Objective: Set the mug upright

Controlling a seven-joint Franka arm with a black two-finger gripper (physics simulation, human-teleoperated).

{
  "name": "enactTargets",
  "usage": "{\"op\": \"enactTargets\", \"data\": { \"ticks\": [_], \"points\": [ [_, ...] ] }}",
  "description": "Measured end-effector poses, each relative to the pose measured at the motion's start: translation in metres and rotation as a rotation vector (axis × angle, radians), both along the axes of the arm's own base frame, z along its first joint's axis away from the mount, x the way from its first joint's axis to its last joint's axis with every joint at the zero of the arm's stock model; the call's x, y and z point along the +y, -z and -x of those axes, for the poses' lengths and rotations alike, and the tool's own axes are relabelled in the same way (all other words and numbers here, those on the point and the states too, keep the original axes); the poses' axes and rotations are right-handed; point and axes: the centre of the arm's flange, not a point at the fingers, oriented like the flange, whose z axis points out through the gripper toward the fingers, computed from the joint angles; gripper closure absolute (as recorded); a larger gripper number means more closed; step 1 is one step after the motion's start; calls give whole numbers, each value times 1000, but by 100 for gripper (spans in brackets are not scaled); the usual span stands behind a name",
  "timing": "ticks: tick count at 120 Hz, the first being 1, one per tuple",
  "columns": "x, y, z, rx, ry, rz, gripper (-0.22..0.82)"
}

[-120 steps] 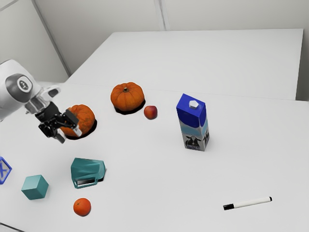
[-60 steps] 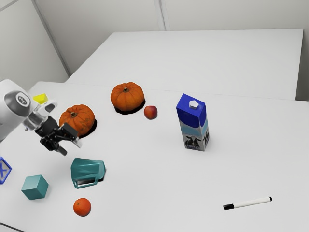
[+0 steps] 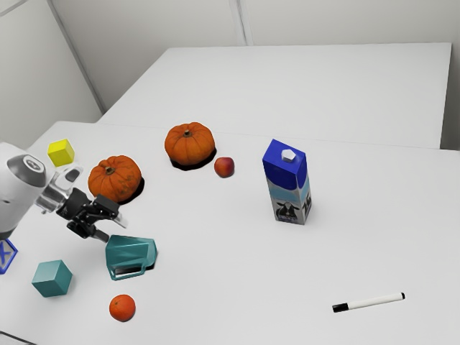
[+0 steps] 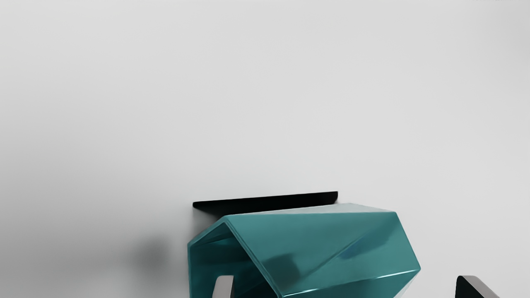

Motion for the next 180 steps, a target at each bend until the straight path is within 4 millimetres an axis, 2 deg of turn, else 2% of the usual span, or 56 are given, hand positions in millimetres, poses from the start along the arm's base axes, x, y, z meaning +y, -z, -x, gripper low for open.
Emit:
{"op": "enactTargets", "data": {
  "ticks": [40,73,98,110,138,180],
  "points": [
    [2,21,9,-51,-35,61,3],
    [-5,35,15,-71,-34,106,3],
    [-7,39,16,-99,-34,131,5],
    [-8,43,18,-106,-36,148,12],
    [-10,42,17,-135,-22,158,42],
    [-13,30,14,-190,6,145,64]
  ]
}}
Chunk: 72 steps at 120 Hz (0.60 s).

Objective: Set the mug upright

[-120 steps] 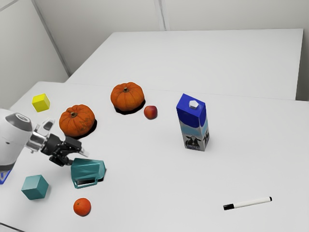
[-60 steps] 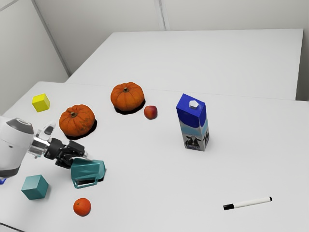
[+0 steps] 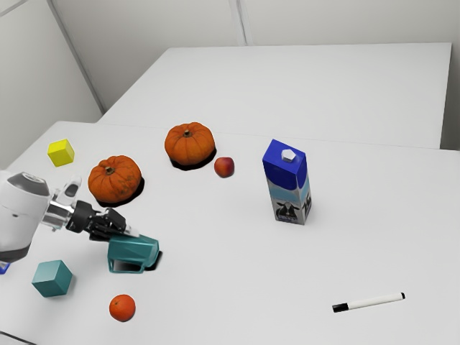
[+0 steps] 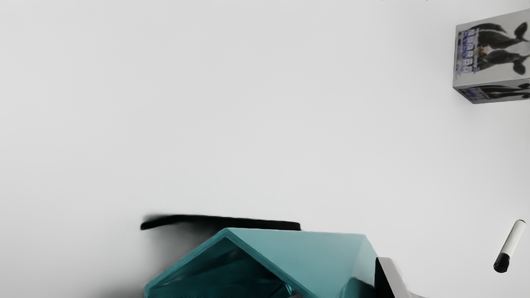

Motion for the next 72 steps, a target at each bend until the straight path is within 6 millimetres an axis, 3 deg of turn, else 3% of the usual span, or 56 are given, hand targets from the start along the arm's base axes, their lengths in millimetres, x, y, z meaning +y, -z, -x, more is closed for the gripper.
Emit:
{"op": "enactTargets", "data": {
  "ticks": [48,72],
  "points": [
    [-16,-26,-12,-76,65,-34,77],
    [-33,-46,-30,-112,124,-63,78]
  ]
}}
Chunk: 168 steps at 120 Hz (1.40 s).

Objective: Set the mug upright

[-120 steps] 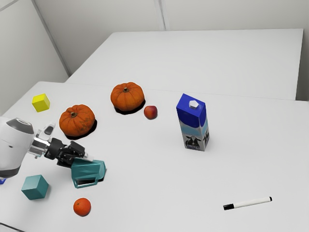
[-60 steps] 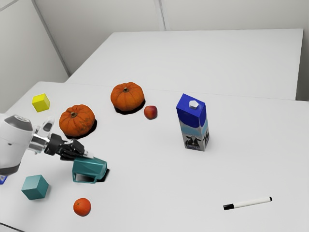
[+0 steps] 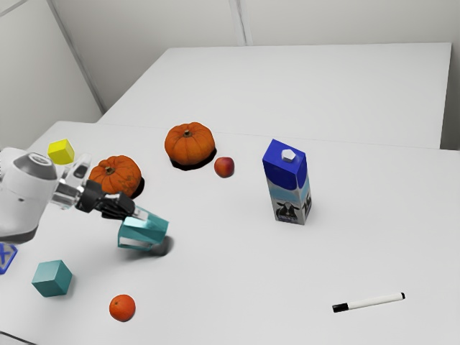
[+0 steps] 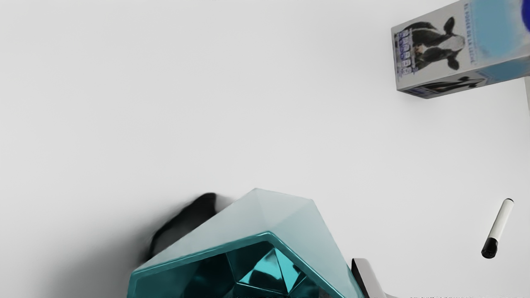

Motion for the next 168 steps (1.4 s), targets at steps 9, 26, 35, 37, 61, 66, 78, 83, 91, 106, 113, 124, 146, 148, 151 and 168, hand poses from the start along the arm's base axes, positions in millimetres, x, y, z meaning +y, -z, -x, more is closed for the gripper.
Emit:
{"op": "enactTargets", "data": {
  "ticks": [9,26,35,37,61,66,78,83,91,106,113,124,146,148,151,168],
  "points": [
    [-5,-18,-13,-11,46,-48,79],
    [-19,-65,-42,3,160,-169,78],
    [-28,-75,-48,43,197,-217,78],
    [-30,-76,-48,54,202,-226,78],
    [-54,-84,-55,160,235,-350,78],
    [-59,-85,-56,178,235,-374,78],
    [-75,-86,-61,210,232,-448,78],
    [-79,-86,-63,216,223,-473,78],
    [-85,-86,-66,222,206,-516,78],
    [-95,-84,-71,219,170,-584,78],
    [-99,-82,-74,218,155,-608,78],
    [-107,-78,-77,215,134,-646,78],
    [-115,-59,-79,229,80,-668,78],
    [-116,-58,-79,231,75,-668,78],
    [-118,-55,-78,236,70,-668,78],
    [-123,-41,-77,266,41,-664,78]
  ]
}}
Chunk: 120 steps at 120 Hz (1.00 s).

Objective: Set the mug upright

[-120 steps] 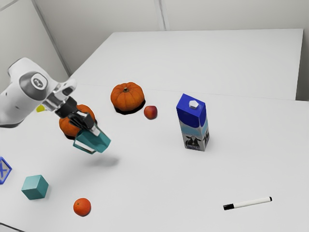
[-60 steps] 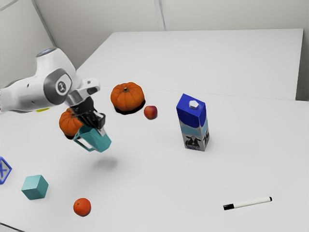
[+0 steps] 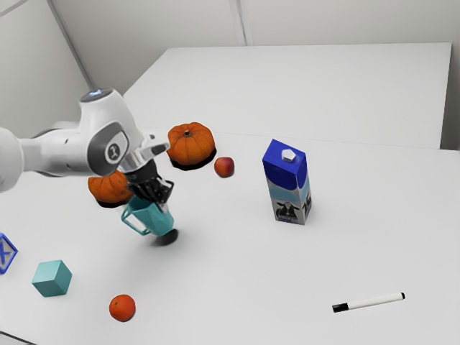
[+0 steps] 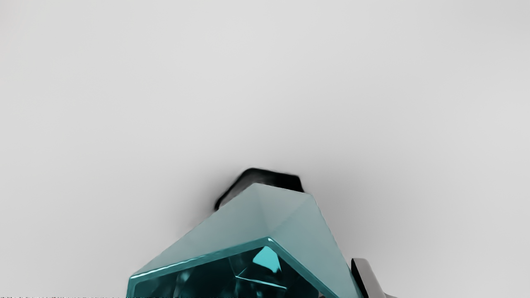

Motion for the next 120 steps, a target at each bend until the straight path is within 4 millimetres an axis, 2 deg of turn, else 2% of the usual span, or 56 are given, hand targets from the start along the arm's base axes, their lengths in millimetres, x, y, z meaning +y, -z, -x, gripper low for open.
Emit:
{"op": "enactTargets", "data": {
  "ticks": [44,67,93,120],
  "points": [
    [-6,24,-1,43,-79,4,78],
    [-7,29,-2,53,-108,6,77],
    [-15,27,-2,49,-114,12,53],
    [-20,9,-4,15,-113,13,27]
  ]
}}
